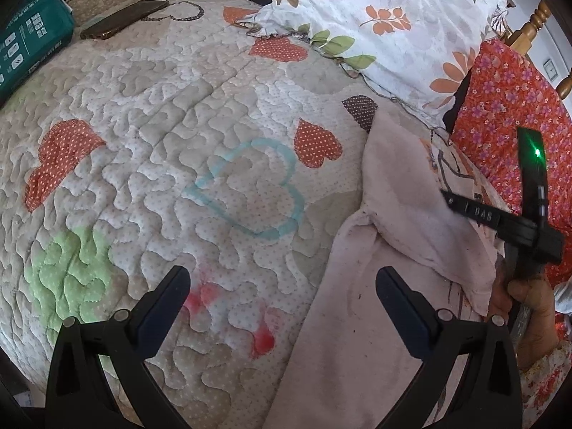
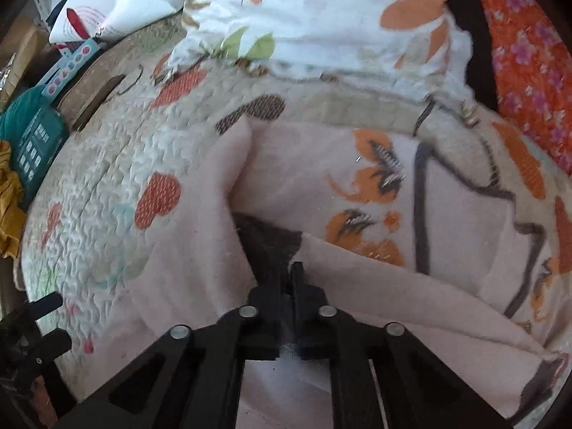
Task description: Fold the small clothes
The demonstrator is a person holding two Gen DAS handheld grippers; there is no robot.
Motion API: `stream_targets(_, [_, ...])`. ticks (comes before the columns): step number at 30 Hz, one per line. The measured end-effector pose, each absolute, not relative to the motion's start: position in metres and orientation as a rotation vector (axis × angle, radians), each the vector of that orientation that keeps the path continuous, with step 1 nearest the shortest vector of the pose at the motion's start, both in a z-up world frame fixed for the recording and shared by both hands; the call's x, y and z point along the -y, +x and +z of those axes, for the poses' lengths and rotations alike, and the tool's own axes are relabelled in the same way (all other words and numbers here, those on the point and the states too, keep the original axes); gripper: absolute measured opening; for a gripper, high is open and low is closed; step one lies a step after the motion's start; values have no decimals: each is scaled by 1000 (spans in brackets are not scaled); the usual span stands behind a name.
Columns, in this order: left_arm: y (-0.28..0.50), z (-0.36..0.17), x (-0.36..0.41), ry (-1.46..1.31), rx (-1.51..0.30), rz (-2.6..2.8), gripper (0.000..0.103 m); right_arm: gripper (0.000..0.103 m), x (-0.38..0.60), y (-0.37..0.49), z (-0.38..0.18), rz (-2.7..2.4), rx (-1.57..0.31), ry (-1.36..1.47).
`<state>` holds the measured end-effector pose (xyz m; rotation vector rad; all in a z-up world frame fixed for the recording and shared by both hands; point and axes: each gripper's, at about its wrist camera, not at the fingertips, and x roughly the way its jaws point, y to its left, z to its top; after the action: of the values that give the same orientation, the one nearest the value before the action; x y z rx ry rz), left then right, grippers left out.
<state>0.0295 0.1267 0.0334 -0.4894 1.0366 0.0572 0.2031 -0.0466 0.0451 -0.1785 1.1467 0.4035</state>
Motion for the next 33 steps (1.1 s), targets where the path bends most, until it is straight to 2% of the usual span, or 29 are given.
stream_targets(7, [32,31,-120,-459,-1056,51,103,1,65,238,37,127,-1105,-189])
stream_targets(12, [32,34,-114,-391,-1046,31,103,2,102,202,68,130,-1105,-65])
stream_targets(13, [33,32,-112,-377,-1067,22,103,6,113,188,75,141,-1105,-28])
stream_targets(15, [34,26,-107,-357,-1108,-36,103,28,145,147,87,141,-1112,67])
stream_targets(16, [34,22,-104,-350,-1131,-63,103,43,168,123,93,123,-1113,115])
stream_targets(21, [20,15,-97,-295,-1144,-72,103,46,270,22,95,-36,-1083,241])
stream_targets(26, [-5,13,-98,-277,-1104,-70,103,47,338,-60,59,-145,-1104,428])
stream_targets(29, [-23,10,-90,-220,-1095,-74,103,48,345,-91,35,-77,-1100,583])
stream_targets(33, [-56,6,-74,-173,-1056,-106,103,48,333,-120,28,44,-1037,685])
